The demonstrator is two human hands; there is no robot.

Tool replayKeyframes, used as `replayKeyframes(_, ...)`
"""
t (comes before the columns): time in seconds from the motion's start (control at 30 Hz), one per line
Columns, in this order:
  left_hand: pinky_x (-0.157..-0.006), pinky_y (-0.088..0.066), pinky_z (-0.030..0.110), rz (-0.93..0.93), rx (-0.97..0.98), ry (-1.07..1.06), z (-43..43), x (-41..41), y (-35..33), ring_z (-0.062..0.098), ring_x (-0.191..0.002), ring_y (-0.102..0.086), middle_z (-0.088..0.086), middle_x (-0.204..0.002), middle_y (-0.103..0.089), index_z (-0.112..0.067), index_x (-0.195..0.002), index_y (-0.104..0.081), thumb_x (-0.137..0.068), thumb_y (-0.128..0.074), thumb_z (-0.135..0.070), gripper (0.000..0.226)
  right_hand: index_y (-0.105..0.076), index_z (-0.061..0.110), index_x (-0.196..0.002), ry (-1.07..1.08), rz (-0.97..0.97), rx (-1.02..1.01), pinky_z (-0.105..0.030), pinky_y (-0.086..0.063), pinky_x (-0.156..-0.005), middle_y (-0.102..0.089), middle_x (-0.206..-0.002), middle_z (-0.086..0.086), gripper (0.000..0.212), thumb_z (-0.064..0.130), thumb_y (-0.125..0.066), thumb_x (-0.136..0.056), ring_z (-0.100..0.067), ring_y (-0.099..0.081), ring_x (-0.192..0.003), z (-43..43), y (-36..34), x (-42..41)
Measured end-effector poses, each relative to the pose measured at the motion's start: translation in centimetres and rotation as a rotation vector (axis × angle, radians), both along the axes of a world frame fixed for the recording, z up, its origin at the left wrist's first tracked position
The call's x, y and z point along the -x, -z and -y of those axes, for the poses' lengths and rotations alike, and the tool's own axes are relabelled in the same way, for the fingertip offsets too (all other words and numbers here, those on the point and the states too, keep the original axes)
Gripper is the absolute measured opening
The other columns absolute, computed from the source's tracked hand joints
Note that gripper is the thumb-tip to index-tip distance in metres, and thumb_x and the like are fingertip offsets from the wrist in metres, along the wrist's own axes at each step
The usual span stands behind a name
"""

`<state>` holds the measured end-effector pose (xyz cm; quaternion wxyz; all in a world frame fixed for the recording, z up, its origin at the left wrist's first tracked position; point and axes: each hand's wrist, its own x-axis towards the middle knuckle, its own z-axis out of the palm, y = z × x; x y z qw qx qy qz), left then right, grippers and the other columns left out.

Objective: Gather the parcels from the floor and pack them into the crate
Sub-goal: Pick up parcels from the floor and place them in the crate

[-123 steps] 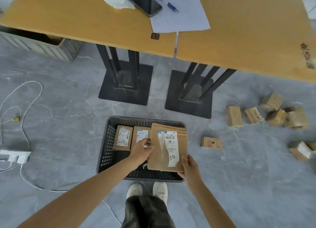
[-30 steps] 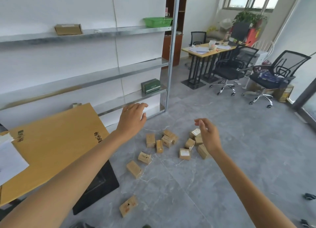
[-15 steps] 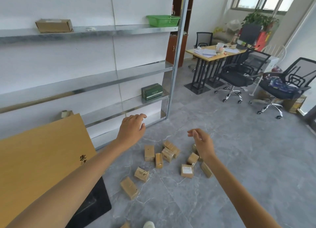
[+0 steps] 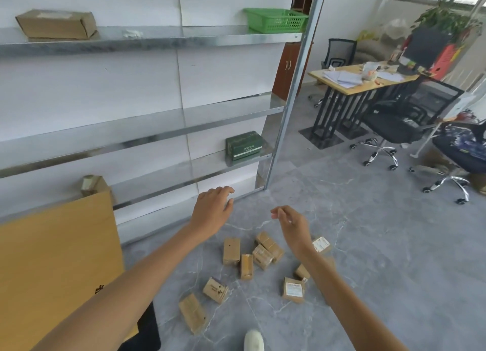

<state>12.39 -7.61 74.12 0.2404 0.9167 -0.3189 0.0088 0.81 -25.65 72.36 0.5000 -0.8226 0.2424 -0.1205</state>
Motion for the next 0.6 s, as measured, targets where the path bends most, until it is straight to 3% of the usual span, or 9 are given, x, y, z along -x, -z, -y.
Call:
replayKeyframes(0.2,-0.100,-0.037,0.034,-0.015,0.015,-0.046,4.8,-6.5,1.7,0.020,-0.112,-0.054,0.002,-0.122,-0.060,-0.016,-0.128,-0.050,-0.099,-0.042,-0.025,0.031,-0.062,0.007,-0.107,-0.071,-0.069,-0.049,-0.007,-0.040,-0.073,-0.062,-0.098,0.000,0.026,0.016,-0.038,-0.101,-0.009,-0.056,-0.093,4.5,1.8,-7.7)
replayKeyframes(0.37,-0.098,-0.038,0.036,-0.067,-0.015,-0.117,7.5,-11.9,5.1,0.021,-0.110,-0.055,0.003,-0.120,-0.061,-0.015,-0.127,-0.050,-0.098,-0.043,-0.023,0.031,-0.062,0.006,-0.107,-0.134,-0.186,-0.037,-0.020,-0.042,-0.081,-0.062,-0.097,-0.001,0.027,0.016,-0.038,-0.101,-0.013,-0.057,-0.093,8.1,5.5,-13.3)
replayKeyframes(0.5,-0.091,-0.044,0.038,-0.177,-0.042,-0.177,8.1,-14.6,10.7,0.023,-0.104,-0.058,0.005,-0.118,-0.062,-0.014,-0.127,-0.050,-0.098,-0.042,-0.020,0.031,-0.064,0.008,-0.101,-0.134,-0.291,-0.013,-0.031,-0.045,-0.073,-0.067,-0.094,-0.009,0.026,0.016,-0.039,-0.099,-0.020,-0.060,-0.083,9.8,10.7,-16.7)
replayKeyframes(0.6,-0.089,-0.045,0.037,-0.284,-0.104,-0.214,7.9,-16.5,17.8,0.024,-0.106,-0.058,0.005,-0.122,-0.060,-0.014,-0.128,-0.049,-0.098,-0.042,-0.022,0.033,-0.063,0.003,-0.094,-0.128,-0.414,-0.019,-0.031,-0.041,-0.062,-0.066,-0.089,-0.019,0.028,0.018,-0.040,-0.097,-0.022,-0.056,-0.071,10.2,17.6,-19.1)
